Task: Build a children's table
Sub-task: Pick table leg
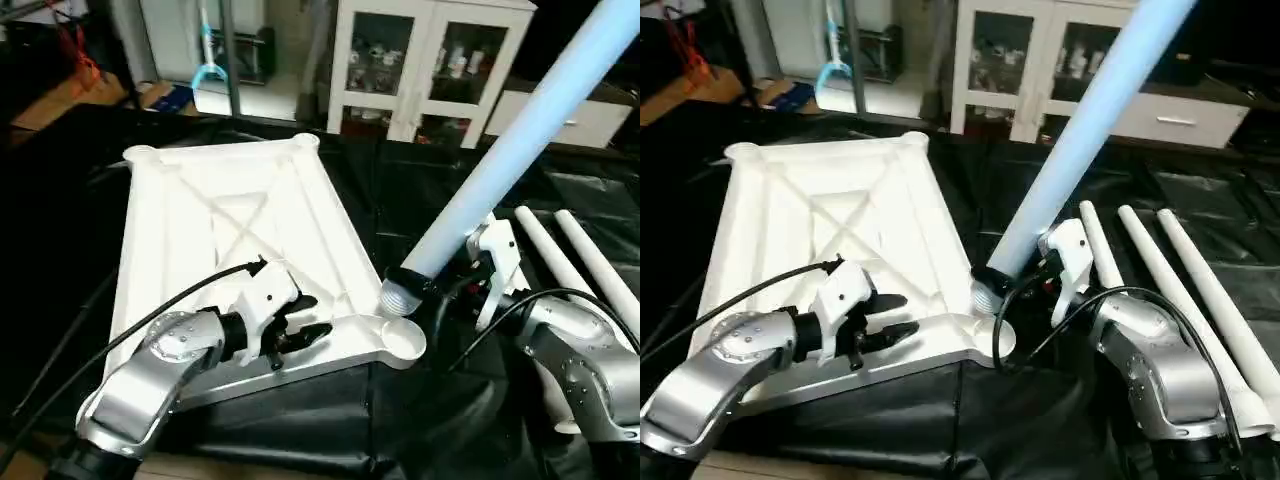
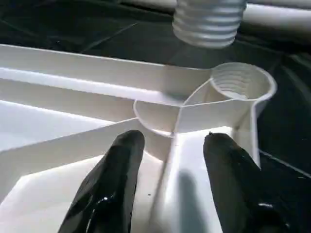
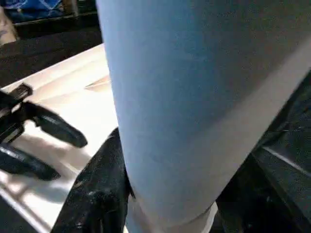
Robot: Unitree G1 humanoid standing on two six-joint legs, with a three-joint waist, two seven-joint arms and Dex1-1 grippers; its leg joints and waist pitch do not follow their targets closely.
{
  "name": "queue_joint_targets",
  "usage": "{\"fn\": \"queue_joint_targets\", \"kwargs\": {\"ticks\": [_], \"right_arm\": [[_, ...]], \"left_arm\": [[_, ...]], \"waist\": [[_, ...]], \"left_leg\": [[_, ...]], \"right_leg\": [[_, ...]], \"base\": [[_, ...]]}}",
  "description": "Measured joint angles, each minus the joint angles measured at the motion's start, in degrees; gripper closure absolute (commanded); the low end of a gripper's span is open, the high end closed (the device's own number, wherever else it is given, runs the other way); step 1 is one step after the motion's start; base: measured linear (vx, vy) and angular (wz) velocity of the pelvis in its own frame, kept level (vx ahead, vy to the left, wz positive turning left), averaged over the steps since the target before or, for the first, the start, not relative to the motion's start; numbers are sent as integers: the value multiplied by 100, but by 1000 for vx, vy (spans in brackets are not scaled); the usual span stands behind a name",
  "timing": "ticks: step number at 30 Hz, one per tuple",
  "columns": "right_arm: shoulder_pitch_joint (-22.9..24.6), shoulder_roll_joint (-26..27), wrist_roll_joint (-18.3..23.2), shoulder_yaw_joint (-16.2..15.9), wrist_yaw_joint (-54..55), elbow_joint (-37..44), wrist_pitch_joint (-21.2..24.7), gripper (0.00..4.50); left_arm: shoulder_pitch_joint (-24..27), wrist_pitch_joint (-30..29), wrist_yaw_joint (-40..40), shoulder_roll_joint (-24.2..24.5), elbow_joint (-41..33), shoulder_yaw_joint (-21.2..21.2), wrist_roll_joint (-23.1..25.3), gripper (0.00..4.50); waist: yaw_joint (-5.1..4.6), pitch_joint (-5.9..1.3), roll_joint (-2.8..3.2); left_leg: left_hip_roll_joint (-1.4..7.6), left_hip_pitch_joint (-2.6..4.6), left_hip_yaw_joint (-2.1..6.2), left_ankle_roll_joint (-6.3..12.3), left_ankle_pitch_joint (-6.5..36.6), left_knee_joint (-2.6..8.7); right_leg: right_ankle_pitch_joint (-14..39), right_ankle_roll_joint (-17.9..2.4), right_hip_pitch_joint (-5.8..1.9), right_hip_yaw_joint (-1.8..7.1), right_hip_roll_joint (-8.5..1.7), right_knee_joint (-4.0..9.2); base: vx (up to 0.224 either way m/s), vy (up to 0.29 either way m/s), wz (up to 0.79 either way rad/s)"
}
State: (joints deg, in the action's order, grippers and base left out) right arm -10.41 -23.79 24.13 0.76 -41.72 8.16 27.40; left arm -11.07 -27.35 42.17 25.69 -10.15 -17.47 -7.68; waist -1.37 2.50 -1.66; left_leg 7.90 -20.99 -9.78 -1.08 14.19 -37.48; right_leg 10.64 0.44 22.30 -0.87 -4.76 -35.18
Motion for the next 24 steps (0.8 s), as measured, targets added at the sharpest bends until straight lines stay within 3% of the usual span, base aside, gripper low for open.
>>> {"fn": "queue_joint_targets", "kwargs": {"ticks": [7,8,14,24], "right_arm": [[138,47,45,11,51,25,-7,264],[140,46,43,14,51,25,-19,264],[147,47,-2,96,135,25,-125,264],[152,147,-19,91,310,24,-199,264]], "left_arm": [[-138,21,228,385,300,-171,175,221],[-189,18,387,534,340,-255,187,248],[-275,-66,816,649,382,-290,180,286],[-571,-528,360,506,622,-376,414,363]], "waist": [[34,0,1],[31,0,1],[23,0,6],[14,-3,22]], "left_leg": [[1,-32,-17,43,-23,39],[1,-34,-19,45,-26,46],[5,-23,-26,16,-16,53],[6,-6,-27,8,-19,53]], "right_leg": [[7,9,49,2,0,15],[7,9,56,1,0,15],[7,8,52,3,0,12],[2,2,38,6,0,-1]], "base": [[0,0,0],[0,0,0],[0,0,0],[0,0,0]]}}
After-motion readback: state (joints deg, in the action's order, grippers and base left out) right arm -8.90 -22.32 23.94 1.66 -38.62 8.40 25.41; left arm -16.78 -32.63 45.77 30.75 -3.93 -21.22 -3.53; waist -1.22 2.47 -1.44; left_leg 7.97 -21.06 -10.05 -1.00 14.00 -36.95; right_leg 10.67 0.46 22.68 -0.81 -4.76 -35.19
